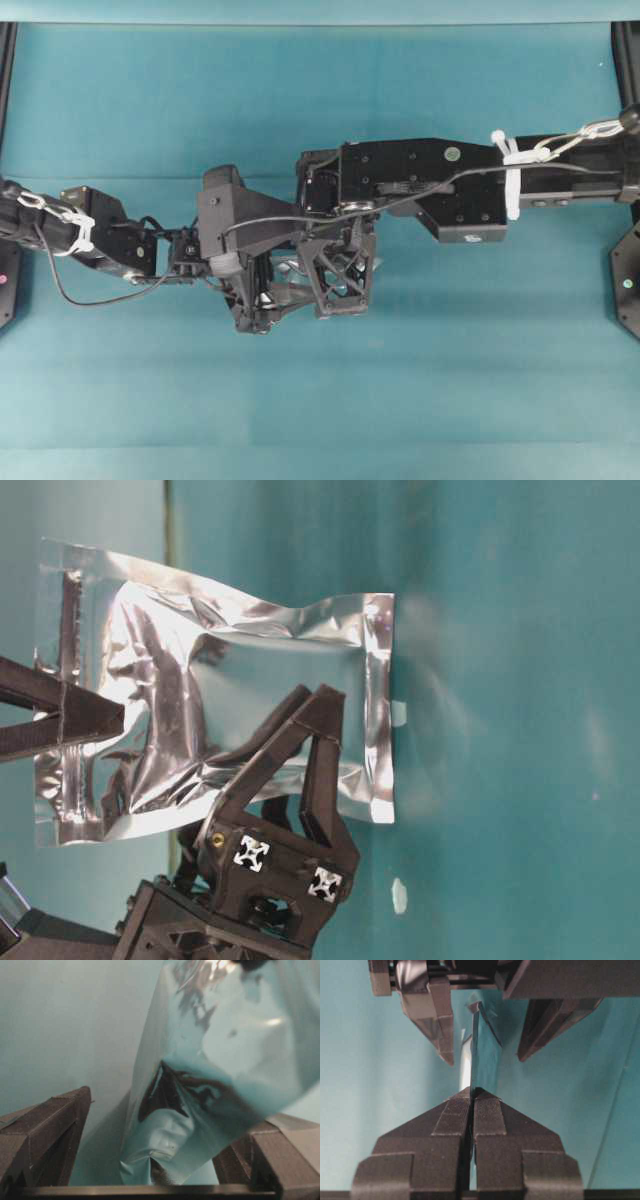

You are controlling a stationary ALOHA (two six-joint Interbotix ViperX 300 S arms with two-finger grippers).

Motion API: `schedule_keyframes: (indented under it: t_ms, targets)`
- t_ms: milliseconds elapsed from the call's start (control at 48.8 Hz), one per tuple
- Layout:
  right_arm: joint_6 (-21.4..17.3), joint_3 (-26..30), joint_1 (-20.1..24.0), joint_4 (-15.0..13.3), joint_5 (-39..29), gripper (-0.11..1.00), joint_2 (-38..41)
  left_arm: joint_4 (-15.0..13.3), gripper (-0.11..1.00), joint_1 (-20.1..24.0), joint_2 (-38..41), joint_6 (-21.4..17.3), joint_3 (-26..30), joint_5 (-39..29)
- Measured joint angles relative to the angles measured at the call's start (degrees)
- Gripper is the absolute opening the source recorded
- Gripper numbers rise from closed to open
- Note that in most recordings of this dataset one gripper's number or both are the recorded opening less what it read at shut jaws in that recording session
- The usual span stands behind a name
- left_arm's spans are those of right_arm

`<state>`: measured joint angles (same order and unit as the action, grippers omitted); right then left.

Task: Hand over the silver zip bag and make it stand upright.
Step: 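Open the right gripper, releasing the bag to the left gripper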

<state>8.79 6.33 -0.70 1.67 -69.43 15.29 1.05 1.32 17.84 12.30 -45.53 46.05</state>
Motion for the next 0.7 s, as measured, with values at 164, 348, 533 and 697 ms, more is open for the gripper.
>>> schedule_keyframes:
  t_ms: [164,348,533,697]
  targets:
    - [0.0,-0.1,0.0,0.0,0.0,0.01,0.0,-0.1,0.83,0.0,0.1,0.0,0.1,0.1]
    - [0.0,-0.4,0.0,0.0,0.1,0.01,0.0,0.0,0.57,0.0,0.1,-0.2,0.3,-1.9]
    - [-0.1,-0.4,-0.1,-0.3,0.3,0.01,0.0,-0.1,0.31,-0.4,0.1,-3.2,0.5,-4.6]
    - [0.0,-0.4,-0.1,-0.2,0.2,0.01,0.0,0.0,0.31,-0.5,0.1,-5.3,0.9,-4.8]
